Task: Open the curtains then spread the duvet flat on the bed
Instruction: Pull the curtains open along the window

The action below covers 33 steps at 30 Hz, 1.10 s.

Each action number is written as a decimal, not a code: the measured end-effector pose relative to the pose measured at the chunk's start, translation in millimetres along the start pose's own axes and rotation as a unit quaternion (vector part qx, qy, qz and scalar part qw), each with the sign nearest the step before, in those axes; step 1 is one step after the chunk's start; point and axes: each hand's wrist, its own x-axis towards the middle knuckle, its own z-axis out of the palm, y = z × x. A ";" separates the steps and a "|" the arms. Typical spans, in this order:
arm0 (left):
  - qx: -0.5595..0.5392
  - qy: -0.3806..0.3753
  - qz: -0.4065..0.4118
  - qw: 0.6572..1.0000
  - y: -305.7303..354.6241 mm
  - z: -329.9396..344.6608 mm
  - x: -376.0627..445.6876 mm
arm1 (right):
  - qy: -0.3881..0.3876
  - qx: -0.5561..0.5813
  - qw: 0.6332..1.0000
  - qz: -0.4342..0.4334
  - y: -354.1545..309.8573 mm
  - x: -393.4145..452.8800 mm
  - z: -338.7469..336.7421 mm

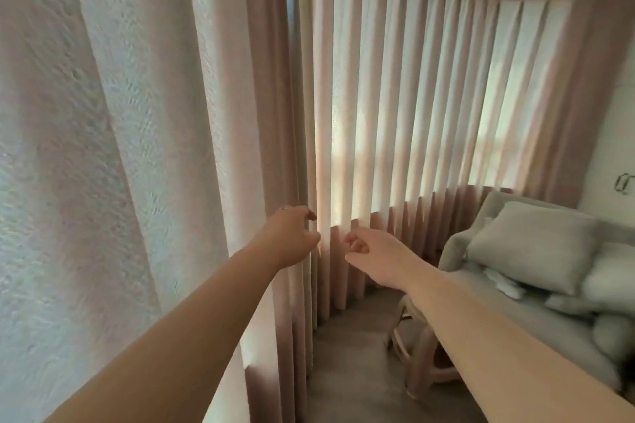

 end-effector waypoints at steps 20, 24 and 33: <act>-0.069 0.077 -0.169 0.980 -59.6 80.5 347.5 | -0.088 0.157 0.983 -0.046 170.9 400.7 -2.4; -0.135 0.107 -0.175 0.969 -74.6 85.5 373.8 | -0.101 0.218 0.965 -0.102 144.1 472.5 26.6; -0.176 0.196 -0.202 0.943 -120.7 92.2 425.4 | 0.013 0.329 0.924 -0.196 87.5 567.6 68.9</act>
